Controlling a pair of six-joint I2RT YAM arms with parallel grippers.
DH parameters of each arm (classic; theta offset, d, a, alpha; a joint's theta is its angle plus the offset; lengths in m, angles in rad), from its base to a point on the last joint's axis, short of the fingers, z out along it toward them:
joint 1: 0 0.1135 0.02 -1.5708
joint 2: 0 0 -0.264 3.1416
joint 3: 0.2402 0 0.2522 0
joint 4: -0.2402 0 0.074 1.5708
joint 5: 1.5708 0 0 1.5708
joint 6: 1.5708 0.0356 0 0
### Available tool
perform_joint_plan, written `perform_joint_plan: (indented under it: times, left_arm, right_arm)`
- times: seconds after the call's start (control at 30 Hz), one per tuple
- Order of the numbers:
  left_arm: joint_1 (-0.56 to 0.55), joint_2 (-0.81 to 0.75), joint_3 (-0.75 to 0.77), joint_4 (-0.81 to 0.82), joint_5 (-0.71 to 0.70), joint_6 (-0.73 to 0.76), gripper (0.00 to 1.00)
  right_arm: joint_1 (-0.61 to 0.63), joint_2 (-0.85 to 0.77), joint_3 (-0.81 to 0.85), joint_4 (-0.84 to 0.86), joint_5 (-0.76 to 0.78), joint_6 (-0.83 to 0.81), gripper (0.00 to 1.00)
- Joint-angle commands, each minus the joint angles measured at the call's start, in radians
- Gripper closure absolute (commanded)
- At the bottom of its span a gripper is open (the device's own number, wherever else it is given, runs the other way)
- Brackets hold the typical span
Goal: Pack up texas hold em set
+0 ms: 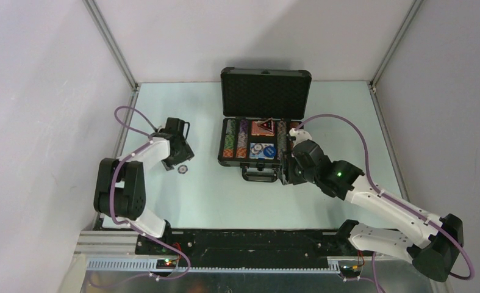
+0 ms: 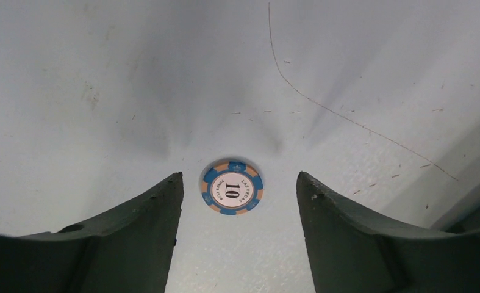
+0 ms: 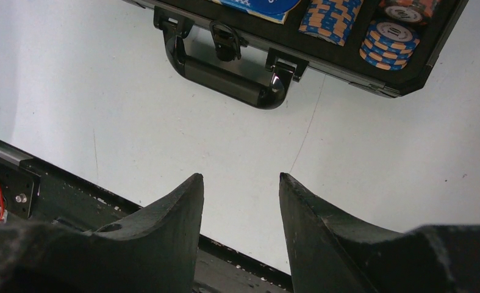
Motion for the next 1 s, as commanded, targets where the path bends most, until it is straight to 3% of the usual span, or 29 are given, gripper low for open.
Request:
perform_joint_plan:
  times: [0.0, 0.57, 0.77, 0.97]
  left_arm:
    - [-0.007, 0.013, -0.014, 0.039, -0.02, -0.011, 0.3]
    - [-0.021, -0.018, -0.041, 0.076, 0.0, 0.0, 0.38]
    - [-0.034, -0.347, -0.042, 0.024, 0.007, 0.026, 0.33]
    - [-0.013, -0.757, 0.079, -0.139, -0.035, 0.14, 0.2]
  right_arm:
    - [-0.004, -0.022, -0.003, 0.031, -0.019, 0.013, 0.47]
    - [-0.008, -0.008, -0.014, 0.053, -0.033, 0.01, 0.46]
    - [-0.003, 0.107, 0.017, 0.147, -0.095, -0.008, 0.46]
    - [0.122, 0.392, 0.23, 0.208, -0.105, -0.028, 0.41]
